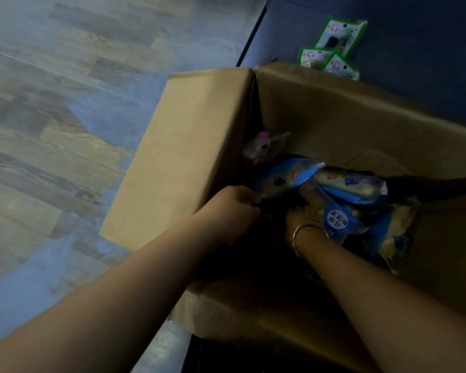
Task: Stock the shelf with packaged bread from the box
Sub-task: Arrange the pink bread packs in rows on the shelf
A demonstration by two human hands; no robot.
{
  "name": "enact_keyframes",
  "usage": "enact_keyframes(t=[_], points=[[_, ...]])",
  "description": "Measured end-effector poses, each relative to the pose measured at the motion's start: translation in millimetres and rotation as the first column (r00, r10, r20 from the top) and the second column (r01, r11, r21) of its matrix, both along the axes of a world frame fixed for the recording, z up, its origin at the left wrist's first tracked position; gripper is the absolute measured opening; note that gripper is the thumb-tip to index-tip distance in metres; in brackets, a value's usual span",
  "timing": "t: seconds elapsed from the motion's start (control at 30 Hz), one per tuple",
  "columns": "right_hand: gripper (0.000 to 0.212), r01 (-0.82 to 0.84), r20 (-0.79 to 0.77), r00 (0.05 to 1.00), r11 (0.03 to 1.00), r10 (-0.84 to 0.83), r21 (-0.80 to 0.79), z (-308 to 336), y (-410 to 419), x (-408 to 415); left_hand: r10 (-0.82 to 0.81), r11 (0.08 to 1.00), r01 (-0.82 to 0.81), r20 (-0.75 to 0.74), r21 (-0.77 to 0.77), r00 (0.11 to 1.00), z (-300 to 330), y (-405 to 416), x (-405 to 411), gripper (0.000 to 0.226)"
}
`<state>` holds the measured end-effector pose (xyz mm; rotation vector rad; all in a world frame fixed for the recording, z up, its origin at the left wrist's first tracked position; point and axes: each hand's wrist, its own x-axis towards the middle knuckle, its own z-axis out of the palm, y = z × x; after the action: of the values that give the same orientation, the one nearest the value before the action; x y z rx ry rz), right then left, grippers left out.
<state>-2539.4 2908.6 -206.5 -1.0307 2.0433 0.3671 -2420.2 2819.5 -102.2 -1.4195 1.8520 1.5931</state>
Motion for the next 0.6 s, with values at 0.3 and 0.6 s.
enact_keyframes(t=[0.3,0.6], points=[[0.042,0.401,0.093,0.916,0.902,-0.391,-0.158,95.3,42.6,-18.5,0.236,0.956,-0.243,0.06,0.162,0.97,57.9,9.5,4.0,0.016],[0.037,0.826,0.495,0.552,0.521,-0.671,-0.214,312.4,47.3,-64.7,0.242,0.958,-0.249,0.061,0.141,0.968,248.1,9.3,-8.7,0.016]])
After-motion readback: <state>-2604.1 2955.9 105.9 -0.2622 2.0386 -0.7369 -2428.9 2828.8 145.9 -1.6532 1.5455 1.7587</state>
